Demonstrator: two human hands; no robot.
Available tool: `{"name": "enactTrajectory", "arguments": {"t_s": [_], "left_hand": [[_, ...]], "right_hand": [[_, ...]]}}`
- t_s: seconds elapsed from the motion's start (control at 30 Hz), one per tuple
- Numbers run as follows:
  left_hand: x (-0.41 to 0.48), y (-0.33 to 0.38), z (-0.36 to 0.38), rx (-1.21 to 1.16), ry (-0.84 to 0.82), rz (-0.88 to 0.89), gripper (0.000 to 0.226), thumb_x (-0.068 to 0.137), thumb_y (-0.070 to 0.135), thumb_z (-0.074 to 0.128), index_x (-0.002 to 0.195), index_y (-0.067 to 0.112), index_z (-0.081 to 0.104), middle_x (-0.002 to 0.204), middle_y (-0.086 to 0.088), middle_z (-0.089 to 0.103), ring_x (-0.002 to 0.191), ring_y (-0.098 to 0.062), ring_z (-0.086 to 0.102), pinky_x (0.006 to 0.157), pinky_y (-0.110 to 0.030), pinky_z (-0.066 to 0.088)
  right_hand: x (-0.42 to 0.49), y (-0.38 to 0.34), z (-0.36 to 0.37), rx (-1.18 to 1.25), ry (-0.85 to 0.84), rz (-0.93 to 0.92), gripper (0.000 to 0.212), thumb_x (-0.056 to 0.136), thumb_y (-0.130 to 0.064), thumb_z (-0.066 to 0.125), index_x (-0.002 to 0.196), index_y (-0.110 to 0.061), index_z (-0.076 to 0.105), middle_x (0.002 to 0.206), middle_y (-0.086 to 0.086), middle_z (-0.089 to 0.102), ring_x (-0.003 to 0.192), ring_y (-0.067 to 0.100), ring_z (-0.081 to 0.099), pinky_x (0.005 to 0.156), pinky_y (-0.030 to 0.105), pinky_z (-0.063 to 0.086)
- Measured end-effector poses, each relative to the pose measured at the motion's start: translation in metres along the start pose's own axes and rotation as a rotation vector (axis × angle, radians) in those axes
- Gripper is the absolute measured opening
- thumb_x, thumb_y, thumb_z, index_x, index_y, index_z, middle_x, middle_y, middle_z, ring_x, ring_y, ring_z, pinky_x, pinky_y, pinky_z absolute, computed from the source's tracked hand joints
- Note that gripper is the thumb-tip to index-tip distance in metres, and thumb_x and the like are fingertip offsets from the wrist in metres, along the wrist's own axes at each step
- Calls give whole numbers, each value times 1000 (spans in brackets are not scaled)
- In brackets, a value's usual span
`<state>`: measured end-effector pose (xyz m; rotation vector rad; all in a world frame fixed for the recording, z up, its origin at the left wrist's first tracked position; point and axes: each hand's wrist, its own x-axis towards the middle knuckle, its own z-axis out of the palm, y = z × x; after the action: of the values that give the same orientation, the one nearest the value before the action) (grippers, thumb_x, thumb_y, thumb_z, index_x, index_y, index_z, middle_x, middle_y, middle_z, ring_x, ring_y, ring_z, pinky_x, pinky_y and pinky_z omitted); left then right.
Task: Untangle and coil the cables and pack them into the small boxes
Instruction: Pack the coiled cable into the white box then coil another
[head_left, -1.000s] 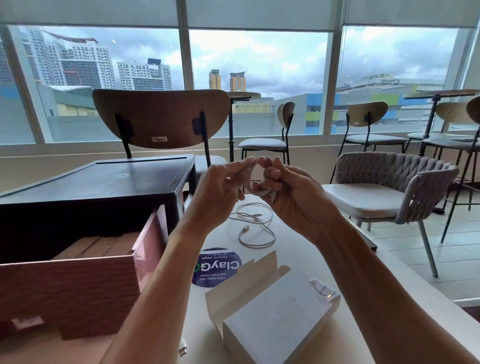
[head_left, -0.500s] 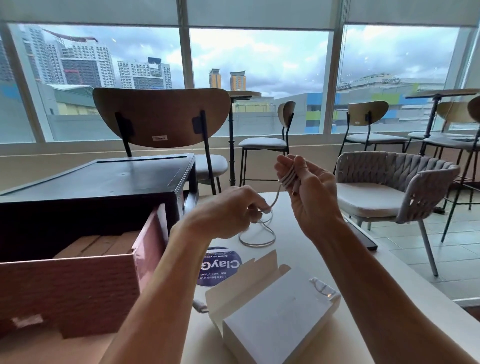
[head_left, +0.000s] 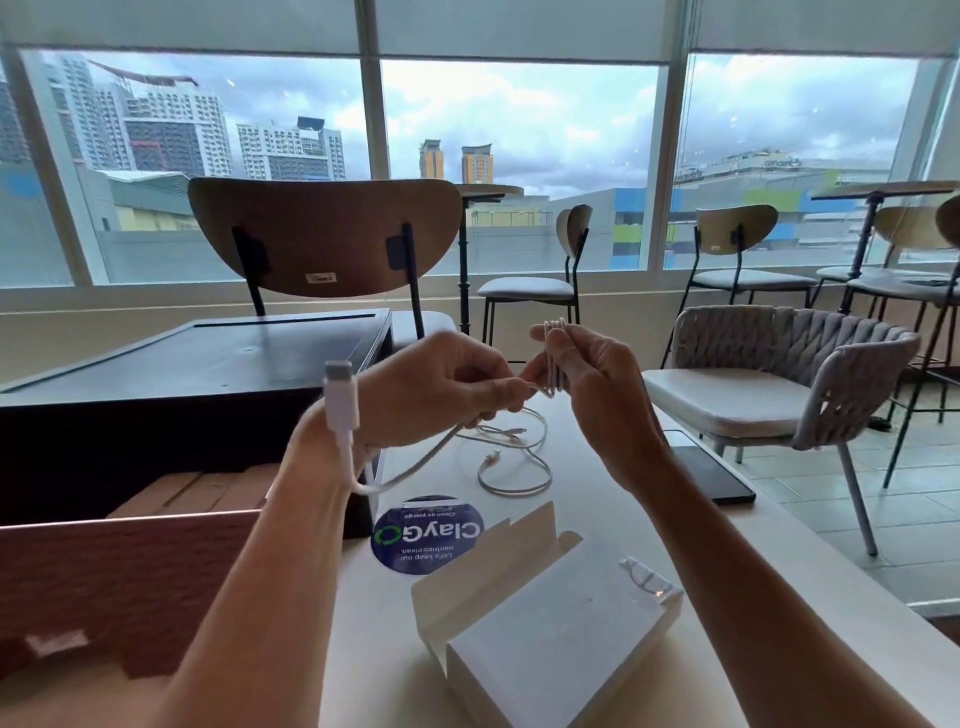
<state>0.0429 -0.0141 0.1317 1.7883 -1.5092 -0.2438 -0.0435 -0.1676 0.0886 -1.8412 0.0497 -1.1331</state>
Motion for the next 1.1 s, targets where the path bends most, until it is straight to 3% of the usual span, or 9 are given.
{"name": "enactTrajectory", "arguments": {"t_s": [0.27,0.43,0.53,0.6,0.73,0.83,0.93,1.03,1.1], "left_hand": [[-6,-4,-11,-266,-3,-109,26,84,31,62,78,7,70,63,-2,56,56,-7,49,52,-15,42],[-12,0,-14,-533,42,-127,23,84,29,64,73,9,67,63,0,55,53,-7,47,48,-14,42],[-9,1,-14,-789,111,-235,20,85,28,62,72,13,60,58,4,47,47,-5,41,46,-14,36],[-6,-1,-14,-962,153,-313,22,86,29,60,68,17,59,57,7,45,44,-2,39,46,-14,33],[-1,-6,-11,-1157,253,-358,32,97,26,49,76,12,68,62,5,54,48,-3,45,46,-15,38],[1,-10,-8,-966,365,-350,32,104,25,45,88,9,69,67,1,64,54,-6,55,47,-17,46],[4,-12,-5,-611,457,-293,22,102,22,52,91,12,68,79,-1,69,72,-11,61,59,-21,48],[6,-14,-1,-151,550,-163,9,97,23,62,93,17,68,89,2,68,84,-10,60,70,-22,45],[4,-15,-1,-45,518,-132,5,94,22,66,95,17,69,90,2,69,86,-9,61,73,-21,44]], "right_hand": [[1,1,2,-13,-65,-42,29,106,-11,39,102,5,63,61,3,58,53,9,53,60,14,45],[2,-1,3,73,-115,12,29,107,-10,36,108,4,61,67,13,41,60,20,38,55,18,35],[1,-3,5,57,-191,2,27,107,-11,36,97,-7,61,67,12,43,57,11,38,55,14,32],[1,-4,7,45,-253,-10,28,107,-11,35,92,-4,58,69,14,43,57,10,35,55,14,31],[1,-2,10,60,-329,19,27,107,-12,34,107,1,58,66,3,38,61,14,33,58,21,31],[1,-1,9,65,-350,54,27,107,-11,34,110,-1,59,68,0,38,61,6,37,65,24,37],[1,1,7,94,-393,97,27,107,-15,34,105,-6,60,69,-1,38,61,4,40,74,23,46],[0,3,6,170,-430,177,32,107,-19,36,109,1,60,65,-9,41,63,4,42,81,22,49],[0,3,5,232,-425,220,36,107,-18,34,114,7,58,62,-12,41,62,3,43,80,22,51]]}}
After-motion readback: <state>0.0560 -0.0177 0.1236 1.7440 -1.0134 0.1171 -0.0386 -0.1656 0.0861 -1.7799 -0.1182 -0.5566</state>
